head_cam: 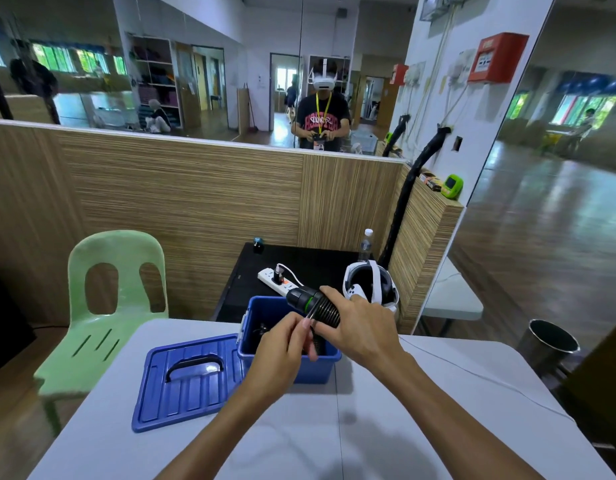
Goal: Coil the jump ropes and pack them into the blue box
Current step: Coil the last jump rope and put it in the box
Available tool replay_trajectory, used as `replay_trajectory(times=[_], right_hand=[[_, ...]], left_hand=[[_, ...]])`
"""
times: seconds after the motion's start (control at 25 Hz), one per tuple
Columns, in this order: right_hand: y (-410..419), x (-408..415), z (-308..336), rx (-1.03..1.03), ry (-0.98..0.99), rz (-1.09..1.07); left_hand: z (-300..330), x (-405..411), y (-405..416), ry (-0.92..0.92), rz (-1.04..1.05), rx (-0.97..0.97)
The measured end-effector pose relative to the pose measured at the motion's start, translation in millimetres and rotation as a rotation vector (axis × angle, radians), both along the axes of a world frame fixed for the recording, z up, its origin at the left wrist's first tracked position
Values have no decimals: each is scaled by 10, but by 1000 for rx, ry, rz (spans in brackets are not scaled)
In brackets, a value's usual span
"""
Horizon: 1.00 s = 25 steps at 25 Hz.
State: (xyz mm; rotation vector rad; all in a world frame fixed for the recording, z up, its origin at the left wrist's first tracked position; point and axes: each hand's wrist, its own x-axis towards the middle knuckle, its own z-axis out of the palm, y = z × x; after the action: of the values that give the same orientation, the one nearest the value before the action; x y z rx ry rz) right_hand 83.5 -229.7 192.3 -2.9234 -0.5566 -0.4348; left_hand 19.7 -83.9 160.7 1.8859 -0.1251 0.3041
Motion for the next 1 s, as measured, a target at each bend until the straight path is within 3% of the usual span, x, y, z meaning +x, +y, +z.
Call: replay_trajectory(times=[0.12,0.24,0.36,0.56,0.68,0.8,0.92,1.0], right_hand=[[-53,-1,-35,44,9,2],[-92,-6,-82,108,1,56],[-116,-23,-115,111,7,150],[-163,-87,-100,96,34,238],[-182,-143,-55,220,109,329],[-151,-267,-52,212,155,474],[-187,-265,-9,244,188,487],[-229,-281,-8,213,175,504]], left_hand=[[5,-10,30,-1,-70,53],[19,42,182,112,-252,113],[-65,130,331,163,-389,318],[-204,202,373,129,-378,537],[-272,328,455,144,-299,680],[-193,386,531,113,-350,489],[-96,504,525,52,-494,504],[-17,576,494,81,-471,484]])
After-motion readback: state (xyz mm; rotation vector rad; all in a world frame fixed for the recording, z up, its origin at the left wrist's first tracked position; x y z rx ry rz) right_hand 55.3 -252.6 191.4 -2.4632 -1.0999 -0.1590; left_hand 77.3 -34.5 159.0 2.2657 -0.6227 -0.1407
